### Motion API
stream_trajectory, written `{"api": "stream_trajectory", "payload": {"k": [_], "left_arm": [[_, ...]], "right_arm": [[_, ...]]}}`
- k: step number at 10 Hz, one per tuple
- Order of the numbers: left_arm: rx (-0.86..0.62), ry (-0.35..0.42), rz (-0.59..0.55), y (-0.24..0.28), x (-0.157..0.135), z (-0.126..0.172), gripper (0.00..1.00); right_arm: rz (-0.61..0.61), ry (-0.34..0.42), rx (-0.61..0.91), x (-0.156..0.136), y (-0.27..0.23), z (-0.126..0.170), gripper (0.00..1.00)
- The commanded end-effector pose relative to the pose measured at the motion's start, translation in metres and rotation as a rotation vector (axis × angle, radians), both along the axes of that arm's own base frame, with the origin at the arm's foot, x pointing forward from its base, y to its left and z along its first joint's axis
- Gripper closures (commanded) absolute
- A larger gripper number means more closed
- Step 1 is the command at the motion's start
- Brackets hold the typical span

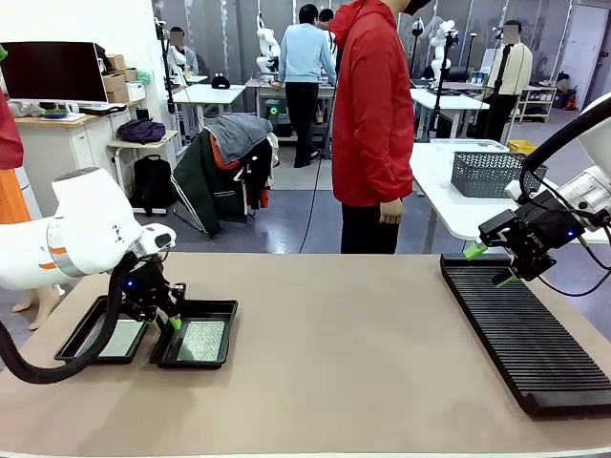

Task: Inspect and transfer BCBs to ESD trays.
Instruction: Pick up the ESD tray and place it on the left side of the table.

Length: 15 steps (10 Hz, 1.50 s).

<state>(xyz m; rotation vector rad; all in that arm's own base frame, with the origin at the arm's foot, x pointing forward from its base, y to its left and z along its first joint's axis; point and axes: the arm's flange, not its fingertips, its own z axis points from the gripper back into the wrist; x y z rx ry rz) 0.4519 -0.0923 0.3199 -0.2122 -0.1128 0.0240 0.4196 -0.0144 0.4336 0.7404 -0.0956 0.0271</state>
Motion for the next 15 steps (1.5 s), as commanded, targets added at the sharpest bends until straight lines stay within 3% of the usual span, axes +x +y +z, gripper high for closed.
{"api": "stream_trajectory", "payload": {"k": [1, 2, 3, 4, 5, 6, 11, 15], "left_arm": [[0.050, 0.011, 0.004, -0.005, -0.007, 0.014, 0.47], [0.078, 0.009, 0.004, -0.010, -0.009, 0.024, 0.25], [0.106, 0.005, 0.008, -0.014, -0.013, 0.036, 0.29], [0.136, 0.009, 0.012, -0.016, -0.019, 0.050, 0.08], [0.162, 0.019, 0.021, -0.014, -0.024, 0.062, 0.11], [0.178, 0.033, 0.001, -0.010, -0.030, 0.076, 0.00], [0.239, 0.042, -0.030, -0.010, -0.050, 0.131, 0.00], [0.211, 0.034, -0.045, -0.013, -0.051, 0.139, 0.00]], "right_arm": [[-0.024, 0.007, 0.001, -0.002, 0.002, 0.000, 0.00], [-0.024, 0.007, 0.001, -0.002, 0.002, 0.000, 0.00], [-0.024, 0.007, 0.001, -0.002, 0.002, 0.000, 0.00], [-0.024, 0.007, 0.001, -0.002, 0.002, 0.000, 0.00], [-0.024, 0.007, 0.001, -0.002, 0.002, 0.000, 0.00], [-0.024, 0.007, 0.001, -0.002, 0.002, 0.000, 0.00], [-0.024, 0.007, 0.001, -0.002, 0.002, 0.000, 0.00], [-0.024, 0.007, 0.001, -0.002, 0.002, 0.000, 0.00]]}}
